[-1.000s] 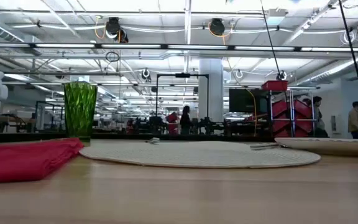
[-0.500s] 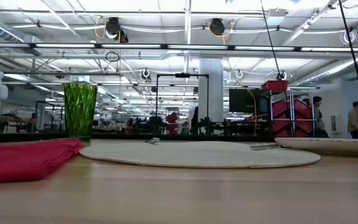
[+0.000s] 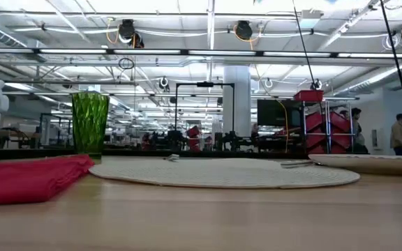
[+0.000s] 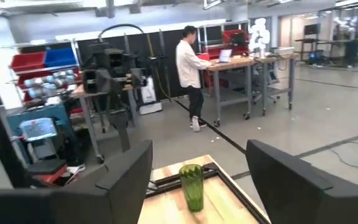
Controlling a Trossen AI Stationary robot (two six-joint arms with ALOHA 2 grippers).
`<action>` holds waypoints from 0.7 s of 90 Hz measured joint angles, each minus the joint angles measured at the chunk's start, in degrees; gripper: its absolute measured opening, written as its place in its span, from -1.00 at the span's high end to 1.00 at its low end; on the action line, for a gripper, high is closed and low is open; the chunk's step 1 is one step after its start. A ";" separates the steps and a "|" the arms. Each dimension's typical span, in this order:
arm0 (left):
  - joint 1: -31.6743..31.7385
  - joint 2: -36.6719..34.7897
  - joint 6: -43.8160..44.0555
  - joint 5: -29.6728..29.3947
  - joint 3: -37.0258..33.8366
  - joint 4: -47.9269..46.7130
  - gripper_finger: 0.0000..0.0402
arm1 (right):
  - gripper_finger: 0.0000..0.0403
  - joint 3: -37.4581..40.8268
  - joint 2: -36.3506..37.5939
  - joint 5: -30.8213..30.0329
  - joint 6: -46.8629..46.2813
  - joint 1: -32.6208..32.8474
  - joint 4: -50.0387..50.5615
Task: Set table place
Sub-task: Put the blue patterned plate on white tablemat
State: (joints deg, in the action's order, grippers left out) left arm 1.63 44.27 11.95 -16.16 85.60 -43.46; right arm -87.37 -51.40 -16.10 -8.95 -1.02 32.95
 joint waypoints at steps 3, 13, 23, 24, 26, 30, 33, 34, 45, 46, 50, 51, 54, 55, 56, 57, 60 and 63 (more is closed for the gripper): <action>0.00 0.02 0.80 -0.02 0.00 0.00 -0.39 | -0.24 0.00 -0.02 -0.02 -0.74 0.00 0.04; 0.00 0.07 1.08 -0.94 0.00 0.48 -0.39 | -0.24 0.00 -0.10 -0.06 -2.42 -0.01 0.10; 0.01 0.02 0.80 -1.05 0.00 1.99 -0.39 | -0.24 0.00 -0.48 -0.04 -2.12 0.00 0.35; 0.00 0.02 0.78 -1.05 0.00 2.09 -0.39 | -0.24 0.00 -0.52 -0.04 -2.11 0.00 0.39; 0.00 0.02 0.73 -1.05 0.00 2.26 -0.39 | -0.24 0.00 -0.60 -0.04 -2.10 0.00 0.51; 0.00 0.02 0.79 -1.06 0.00 2.36 -0.39 | -0.24 0.00 -0.71 -0.04 -2.03 0.00 0.68; 0.00 0.02 0.83 -1.06 -0.01 2.30 -0.39 | -0.24 0.00 -0.80 -0.06 -2.01 0.00 0.70; 0.00 0.02 0.82 -1.07 0.00 2.27 -0.39 | -0.24 0.00 -0.85 -0.06 -2.01 0.00 0.74; 0.00 0.37 -1.91 -1.14 -0.02 2.29 -0.39 | -0.24 0.00 -1.19 -0.03 -2.03 0.00 2.37; 0.00 0.42 -1.92 -1.14 -0.02 2.27 -0.39 | -0.24 0.00 -1.20 -0.05 -2.13 0.00 2.59; 0.00 0.65 -1.95 -1.14 -0.02 2.08 -0.39 | -0.24 0.00 -1.24 -0.04 -2.72 0.00 3.35; 0.00 0.72 -1.94 -1.14 -0.02 1.98 -0.39 | -0.24 0.00 -1.34 -0.04 -2.82 0.00 3.37; 0.00 0.99 -1.78 -1.11 -0.02 1.66 -0.39 | -0.24 0.00 -1.58 -0.05 -3.03 0.00 3.33; 0.00 1.07 -1.67 -1.08 -0.02 1.52 -0.39 | -0.24 0.00 -1.66 -0.06 -3.13 0.00 3.35; 0.00 1.13 -1.53 -1.05 -0.02 1.34 -0.39 | -0.24 0.00 -1.75 -0.05 -3.24 0.00 3.41; 0.00 1.20 -1.16 -1.01 -0.02 1.13 -0.39 | -0.24 0.00 -1.83 -0.04 -3.35 0.00 3.52; 0.00 1.45 0.08 -0.96 -0.02 0.22 -0.39 | -0.24 0.00 -2.07 -0.04 -3.65 0.00 3.99; 0.00 1.76 1.23 -0.88 -0.02 -0.63 -0.39 | -0.24 0.00 -2.33 -0.04 -3.82 0.00 4.80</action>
State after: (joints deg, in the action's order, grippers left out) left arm 1.63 46.03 13.19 -17.05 85.58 -44.10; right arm -87.37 -53.73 -16.14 -12.78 -1.02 37.76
